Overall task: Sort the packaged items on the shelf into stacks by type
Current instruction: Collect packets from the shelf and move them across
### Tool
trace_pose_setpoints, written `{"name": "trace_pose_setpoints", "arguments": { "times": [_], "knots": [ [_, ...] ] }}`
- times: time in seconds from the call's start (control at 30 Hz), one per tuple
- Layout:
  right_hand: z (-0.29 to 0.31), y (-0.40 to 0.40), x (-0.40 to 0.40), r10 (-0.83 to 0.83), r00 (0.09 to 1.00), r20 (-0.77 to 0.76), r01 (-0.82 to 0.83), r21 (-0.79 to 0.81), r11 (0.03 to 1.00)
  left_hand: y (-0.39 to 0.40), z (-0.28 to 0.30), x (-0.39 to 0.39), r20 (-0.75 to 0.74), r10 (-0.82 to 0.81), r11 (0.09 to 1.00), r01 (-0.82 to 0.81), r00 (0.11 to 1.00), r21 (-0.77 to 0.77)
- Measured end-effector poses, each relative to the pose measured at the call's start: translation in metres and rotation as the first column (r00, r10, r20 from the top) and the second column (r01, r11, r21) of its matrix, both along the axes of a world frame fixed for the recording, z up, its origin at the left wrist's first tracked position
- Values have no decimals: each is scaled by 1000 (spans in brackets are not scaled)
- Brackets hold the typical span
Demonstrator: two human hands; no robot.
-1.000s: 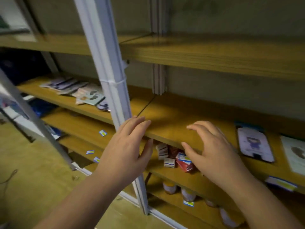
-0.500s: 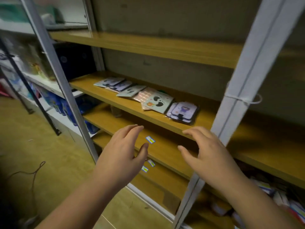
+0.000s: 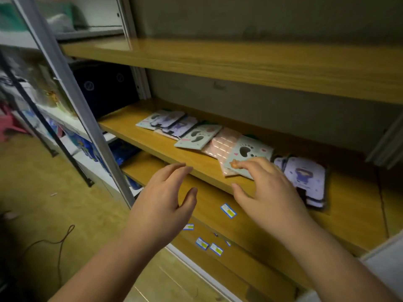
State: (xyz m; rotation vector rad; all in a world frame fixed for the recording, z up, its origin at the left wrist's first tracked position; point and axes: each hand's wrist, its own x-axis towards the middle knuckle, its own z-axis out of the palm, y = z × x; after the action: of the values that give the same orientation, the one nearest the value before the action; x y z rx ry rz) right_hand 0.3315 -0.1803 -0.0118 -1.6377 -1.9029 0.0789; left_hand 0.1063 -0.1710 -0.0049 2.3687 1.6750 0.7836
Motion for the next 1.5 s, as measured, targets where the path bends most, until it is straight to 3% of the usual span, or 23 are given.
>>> {"name": "trace_pose_setpoints", "arguments": {
  "times": [0.27, 0.37, 0.53, 0.67, 0.83, 0.97, 1.07, 1.17, 1.33, 1.5],
  "knots": [
    [12, 81, -27, -30, 999, -27, 28, -65, 998, 101, -2, -23, 5, 92, 987, -91, 996, -132],
    [5, 95, -31, -66, 998, -10, 64, -106, 992, 154, -13, -23, -88, 153, 966, -168, 984, -197],
    [-5, 103, -44, -196, 981, -5, 194, -124, 973, 219, -26, -10, -278, 59, 955, -136, 959, -264],
    [-10, 106, -54, -310, 951, 18, 310, -123, 943, 238, -34, -5, -282, 15, 976, -76, 959, -206],
    [-16, 107, -67, -434, 900, 43, 435, -134, 890, 248, -39, -14, -68, -62, 960, 41, 996, -275],
    [-19, 105, -75, -489, 865, 114, 501, -158, 851, 261, -36, -26, 252, -71, 883, 179, 965, -434],
    [-20, 109, -80, -506, 836, 214, 543, -191, 817, 265, -30, -30, 536, 24, 731, 351, 844, -585],
    [-21, 118, -84, -495, 790, 361, 584, -200, 787, 264, -26, -33, 726, 177, 590, 519, 665, -619],
    [-17, 132, -87, -498, 717, 487, 643, -188, 742, 266, -19, -52, 818, 286, 502, 648, 500, -572],
    [-10, 138, -92, -565, 663, 490, 681, -82, 728, 265, -14, -66, 862, 250, 491, 710, 441, -505]
  ]
}}
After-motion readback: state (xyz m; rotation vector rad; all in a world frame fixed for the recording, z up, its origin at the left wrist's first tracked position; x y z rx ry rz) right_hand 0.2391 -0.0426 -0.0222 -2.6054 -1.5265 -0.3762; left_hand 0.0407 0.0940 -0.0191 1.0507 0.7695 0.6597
